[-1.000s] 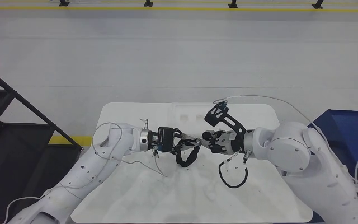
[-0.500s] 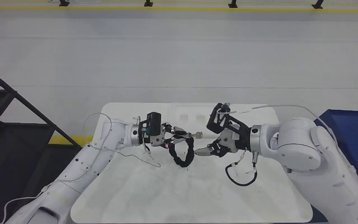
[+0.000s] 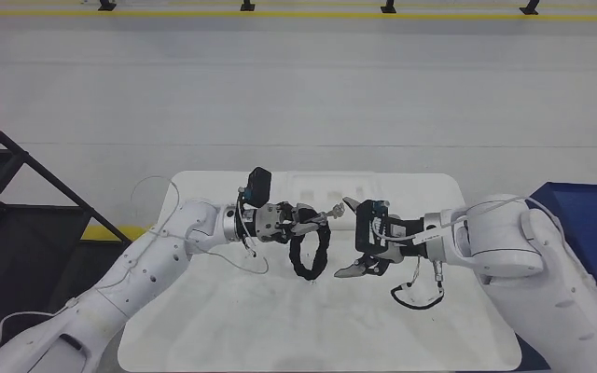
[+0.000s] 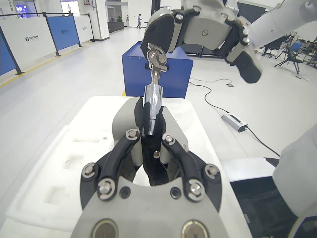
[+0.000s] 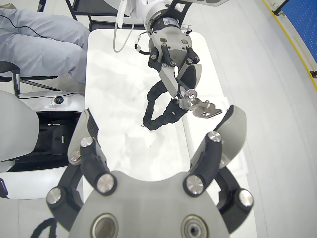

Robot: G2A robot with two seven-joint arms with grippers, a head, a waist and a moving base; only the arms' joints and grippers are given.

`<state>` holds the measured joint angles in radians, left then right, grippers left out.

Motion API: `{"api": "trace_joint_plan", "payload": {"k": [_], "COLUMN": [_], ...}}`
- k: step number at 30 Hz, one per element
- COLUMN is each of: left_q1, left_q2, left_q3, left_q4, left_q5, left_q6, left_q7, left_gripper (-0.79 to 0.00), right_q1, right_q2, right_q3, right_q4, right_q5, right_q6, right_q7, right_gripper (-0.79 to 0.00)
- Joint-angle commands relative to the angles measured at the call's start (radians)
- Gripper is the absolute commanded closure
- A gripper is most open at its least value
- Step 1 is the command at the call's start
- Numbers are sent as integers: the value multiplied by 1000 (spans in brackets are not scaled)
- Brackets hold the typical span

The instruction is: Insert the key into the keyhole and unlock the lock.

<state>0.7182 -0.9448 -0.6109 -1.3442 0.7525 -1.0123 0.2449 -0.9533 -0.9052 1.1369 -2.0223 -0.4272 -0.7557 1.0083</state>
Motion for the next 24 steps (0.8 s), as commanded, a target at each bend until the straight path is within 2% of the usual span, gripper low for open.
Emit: {"api": "trace_joint_plan", "payload": {"k": [1, 8, 11, 19, 23, 24], "left_q1": [-20, -54, -59, -76, -83, -84], "left_q2": [18, 70, 86, 106, 107, 107], "left_q3": [22, 62, 75, 109, 121, 123], "left_q4": [-22, -77, -93, -109, -105, -105], "left_q5": [-93, -276, -334, -466, -504, -512], "left_q6": [0, 0, 0, 0, 0, 0], "left_q7": [-71, -265, -333, -463, -501, -508], "left_gripper": [0, 0, 0, 0, 0, 0], "right_q1": [0, -3, -14, 15, 35, 40], "right_q2": [0, 0, 2, 2, 2, 2], "right_q3": [0, 2, 11, -22, -63, -75], "right_q4": [0, 0, -11, -5, -33, -35], "right_q5": [0, -6, -67, -301, -408, -433], "right_q6": [0, 9, -4, -257, -257, -257], "right_q7": [0, -11, -44, -203, -267, -283], "right_gripper": [-785, -785, -785, -785, -785, -754]}}
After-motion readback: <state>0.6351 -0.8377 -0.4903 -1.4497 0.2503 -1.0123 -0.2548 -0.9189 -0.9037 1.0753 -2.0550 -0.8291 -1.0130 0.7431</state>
